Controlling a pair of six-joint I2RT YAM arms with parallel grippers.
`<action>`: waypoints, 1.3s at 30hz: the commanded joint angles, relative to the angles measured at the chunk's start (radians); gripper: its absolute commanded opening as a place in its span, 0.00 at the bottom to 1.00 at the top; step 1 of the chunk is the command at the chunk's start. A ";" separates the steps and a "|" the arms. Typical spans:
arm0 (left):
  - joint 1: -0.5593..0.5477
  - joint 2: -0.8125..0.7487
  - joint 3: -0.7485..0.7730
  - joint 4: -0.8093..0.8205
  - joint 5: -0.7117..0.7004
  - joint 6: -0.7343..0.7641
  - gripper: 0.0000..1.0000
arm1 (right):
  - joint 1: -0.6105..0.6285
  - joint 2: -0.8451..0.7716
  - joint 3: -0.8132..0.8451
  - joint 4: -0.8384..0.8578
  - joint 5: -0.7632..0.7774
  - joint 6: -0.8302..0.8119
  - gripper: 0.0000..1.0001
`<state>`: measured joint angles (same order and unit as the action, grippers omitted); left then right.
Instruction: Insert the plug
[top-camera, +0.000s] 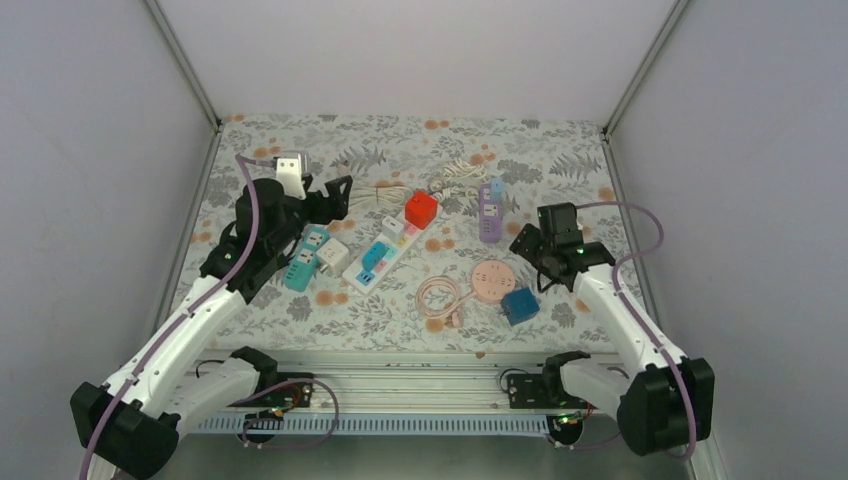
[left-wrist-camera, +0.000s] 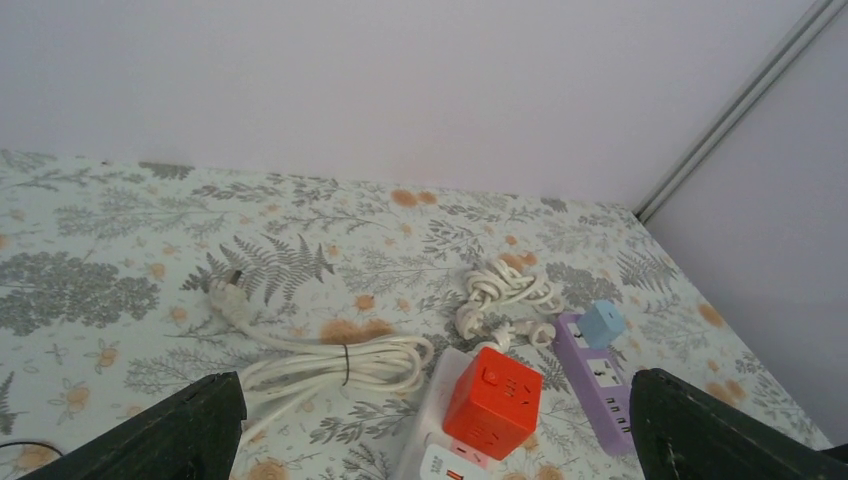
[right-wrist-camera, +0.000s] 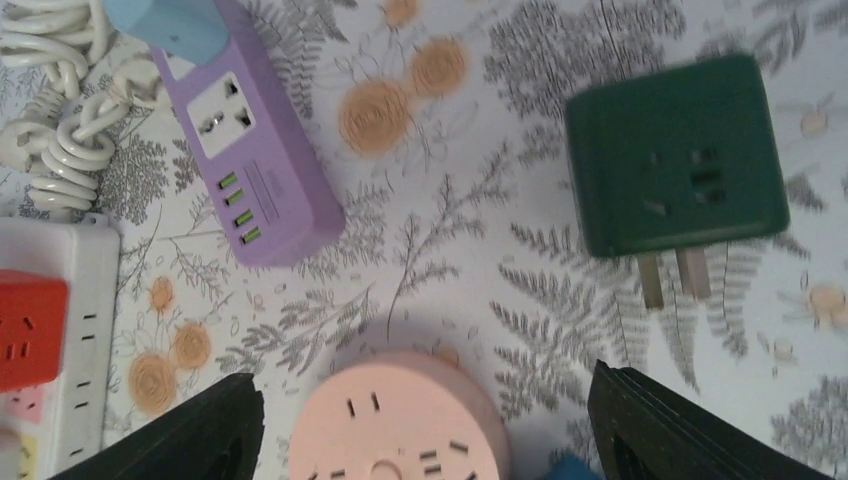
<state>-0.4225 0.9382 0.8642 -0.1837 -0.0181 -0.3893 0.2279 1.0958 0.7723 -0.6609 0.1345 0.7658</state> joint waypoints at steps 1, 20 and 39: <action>0.004 0.004 -0.027 0.064 0.038 -0.023 0.95 | 0.002 -0.036 -0.027 -0.129 -0.045 0.164 0.85; 0.004 -0.017 -0.108 0.094 0.010 -0.054 0.95 | 0.004 0.069 -0.141 -0.256 -0.250 0.208 0.94; -0.024 0.037 -0.134 0.239 0.252 0.000 0.96 | 0.004 -0.056 0.124 -0.327 -0.136 0.214 0.56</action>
<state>-0.4244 0.9527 0.7483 -0.0422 0.1200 -0.4198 0.2287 1.1141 0.7734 -0.9890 -0.0780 0.9695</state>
